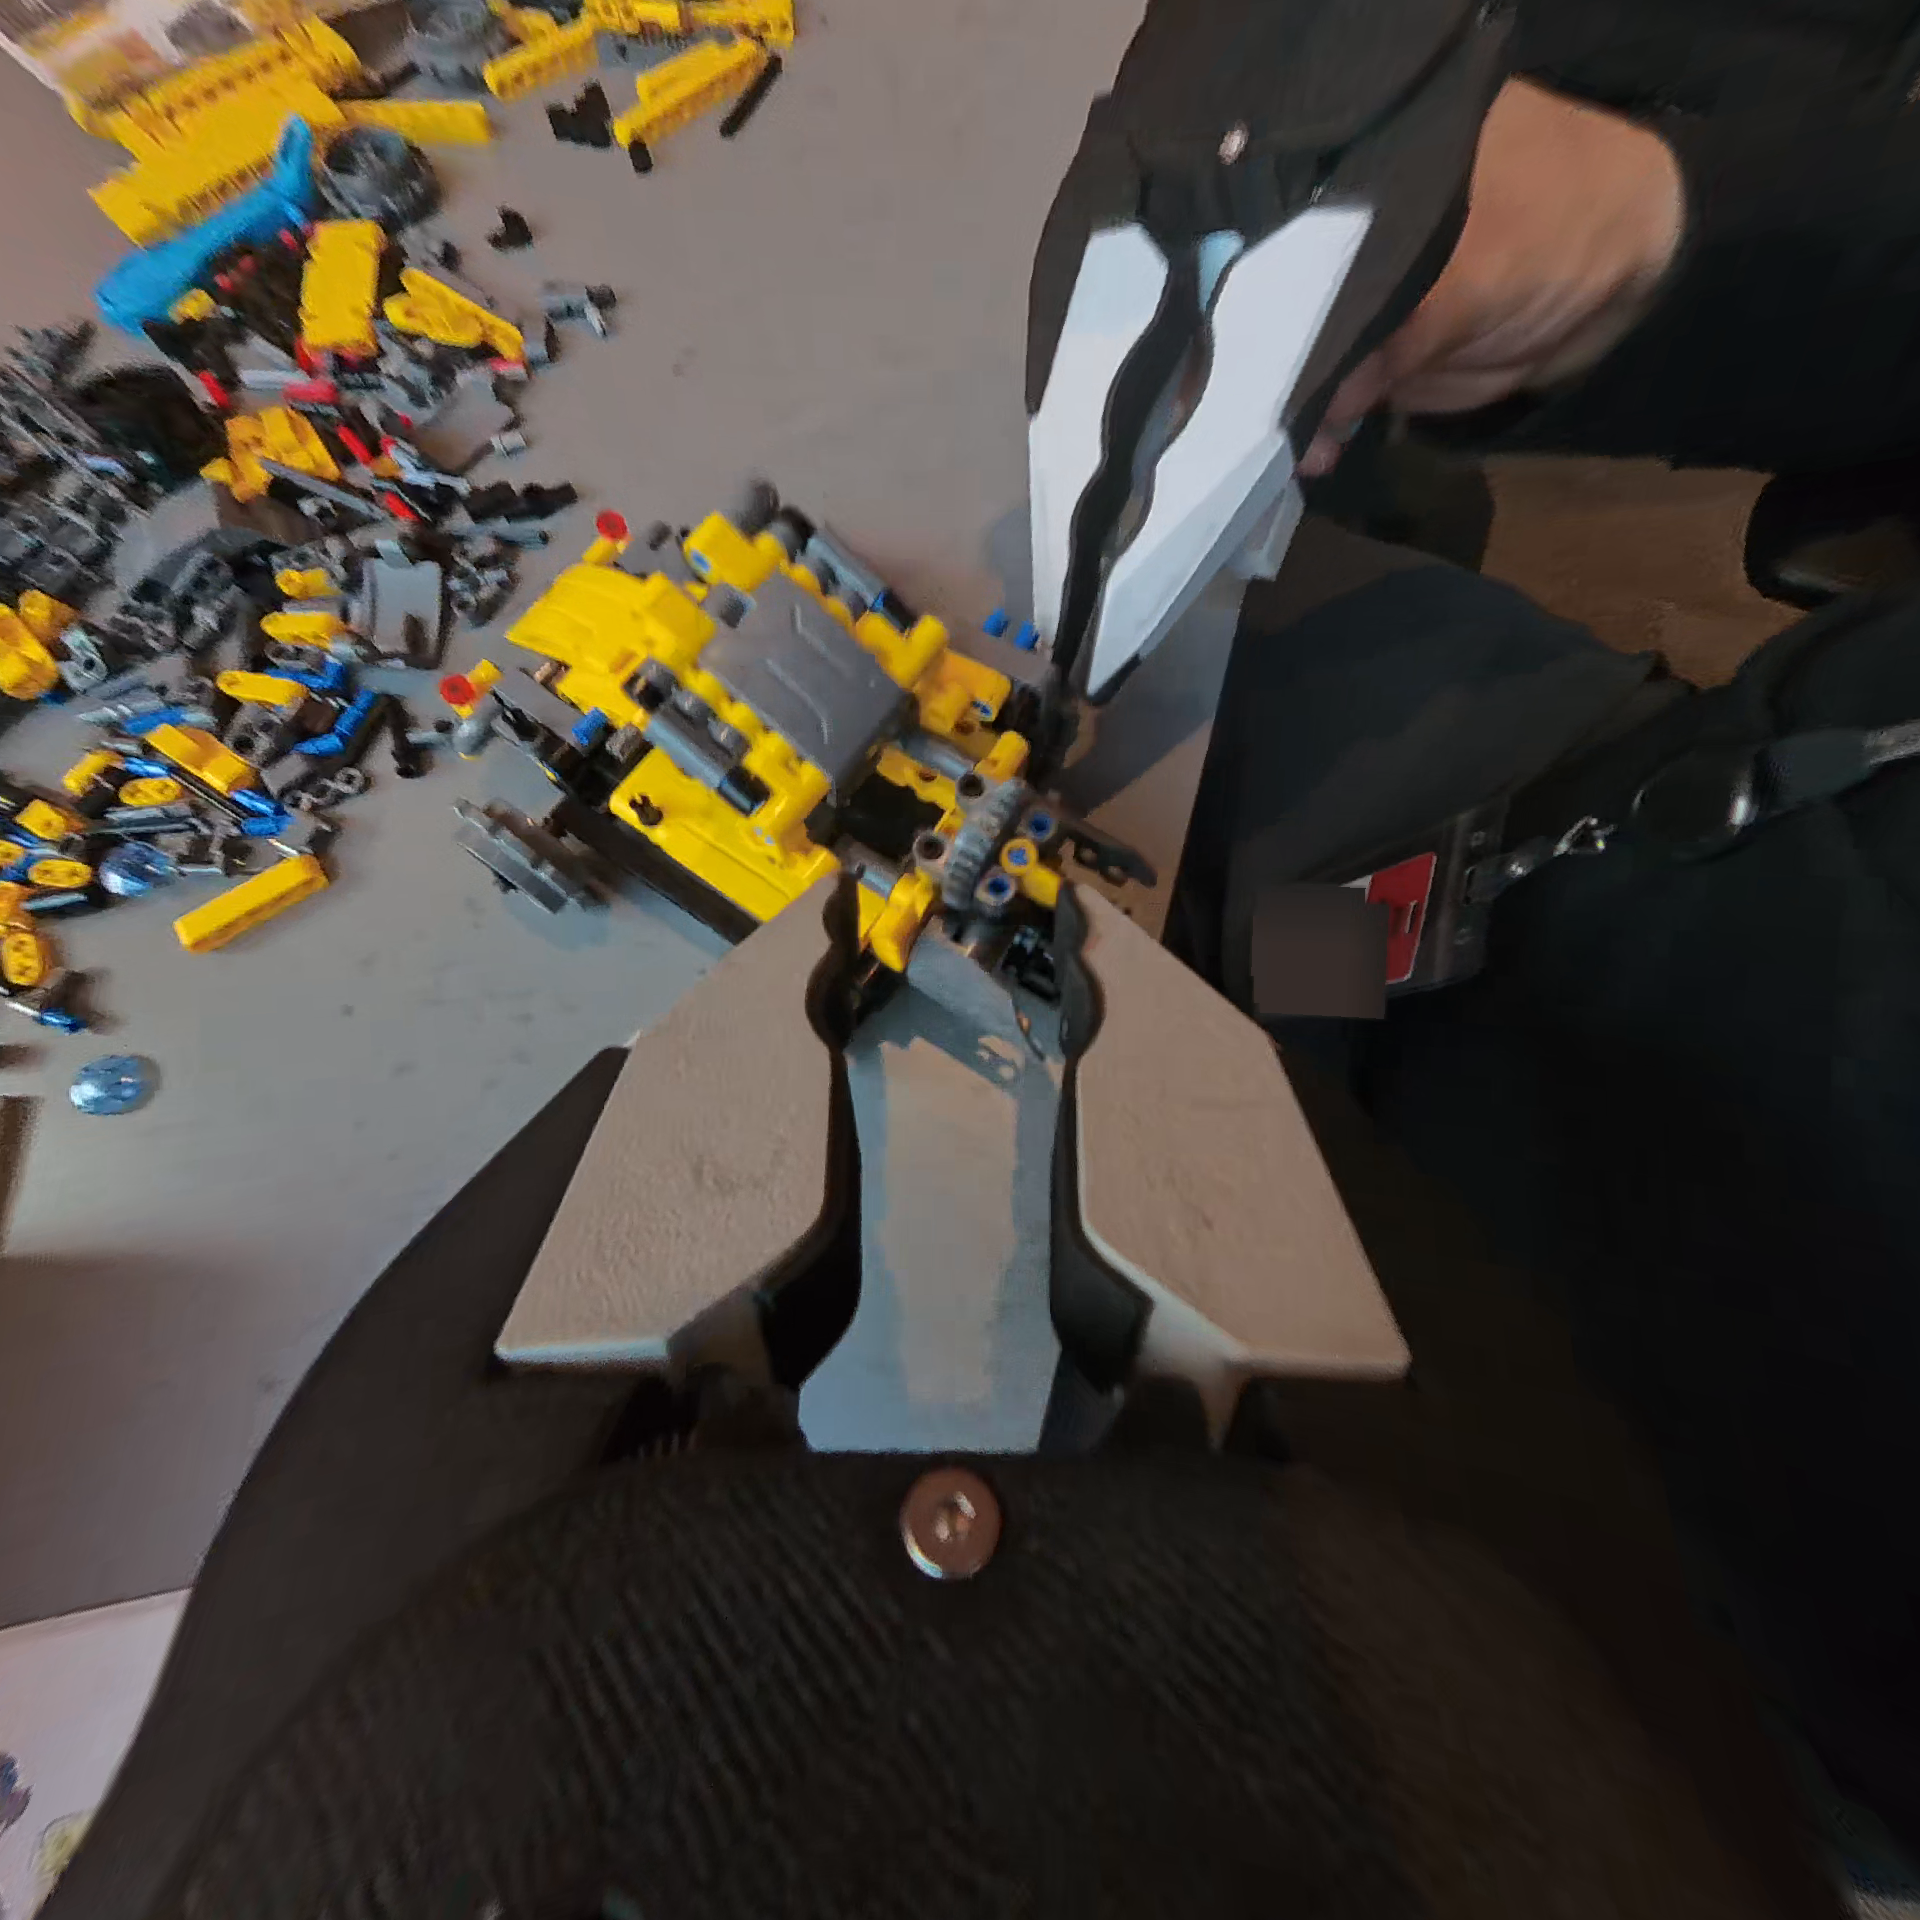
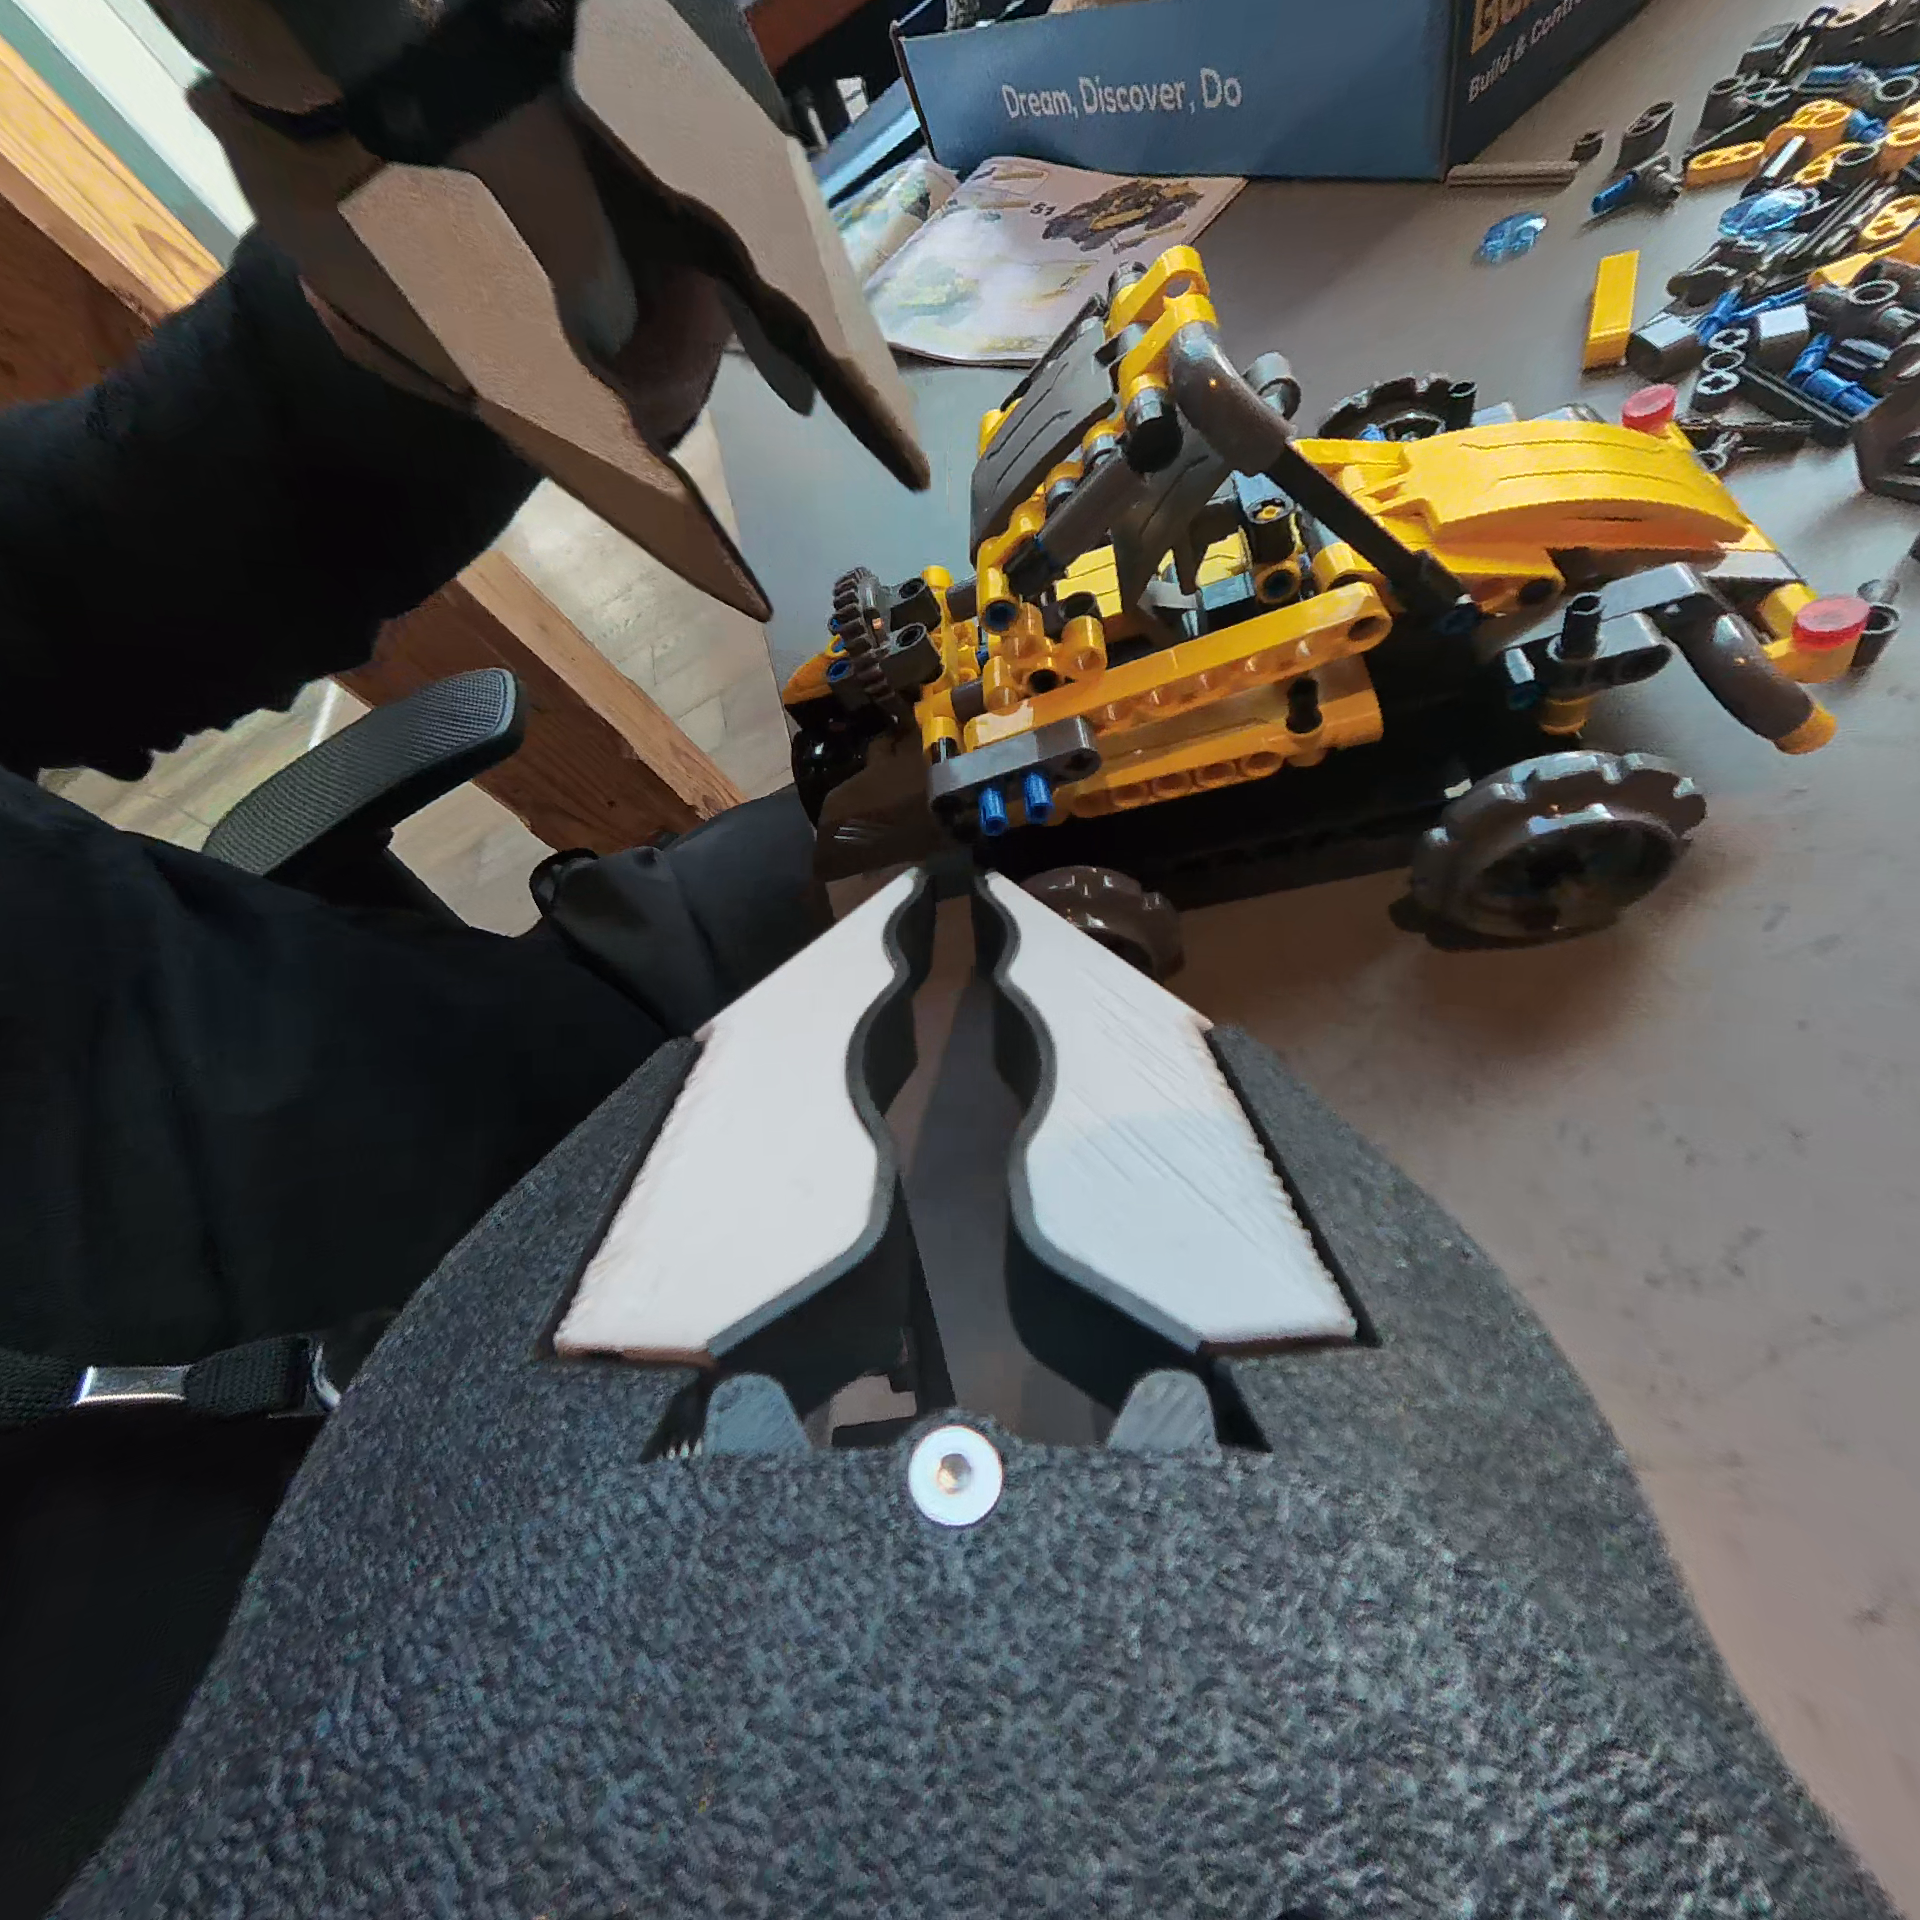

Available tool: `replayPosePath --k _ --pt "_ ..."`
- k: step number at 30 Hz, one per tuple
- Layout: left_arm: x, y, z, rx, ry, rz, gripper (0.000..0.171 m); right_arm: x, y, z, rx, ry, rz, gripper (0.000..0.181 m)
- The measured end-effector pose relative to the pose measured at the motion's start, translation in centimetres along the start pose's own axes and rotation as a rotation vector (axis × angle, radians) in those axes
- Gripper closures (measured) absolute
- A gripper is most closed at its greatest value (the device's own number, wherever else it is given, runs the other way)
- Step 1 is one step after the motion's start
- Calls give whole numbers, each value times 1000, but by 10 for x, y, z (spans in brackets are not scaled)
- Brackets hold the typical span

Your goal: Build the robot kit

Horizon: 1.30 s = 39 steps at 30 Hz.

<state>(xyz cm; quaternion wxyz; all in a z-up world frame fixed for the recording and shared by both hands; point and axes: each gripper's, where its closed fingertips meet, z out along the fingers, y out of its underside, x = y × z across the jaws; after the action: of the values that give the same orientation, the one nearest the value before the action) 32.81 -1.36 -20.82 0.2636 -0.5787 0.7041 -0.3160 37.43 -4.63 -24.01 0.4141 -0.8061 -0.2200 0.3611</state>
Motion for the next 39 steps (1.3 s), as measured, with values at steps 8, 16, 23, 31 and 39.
replayPosePath --k 8,16,23,31,39 --pt "9 -15 24 -218 -98 185 156 4 -3 2 20 76 -28 168" --pt "-8 -15 16 -193 -185 -20 136 16 -10 -12 3 243 -242 139" --pt "-13 19 17 -142 -295 -262 87 17 -17 5 -10 148 -202 136" --pt "-20 20 33 -104 -248 -349 80 19 -15 12 -55 148 -278 148" --pt "-31 15 39 -46 -230 -373 81 21 -15 14 -73 180 -378 148"
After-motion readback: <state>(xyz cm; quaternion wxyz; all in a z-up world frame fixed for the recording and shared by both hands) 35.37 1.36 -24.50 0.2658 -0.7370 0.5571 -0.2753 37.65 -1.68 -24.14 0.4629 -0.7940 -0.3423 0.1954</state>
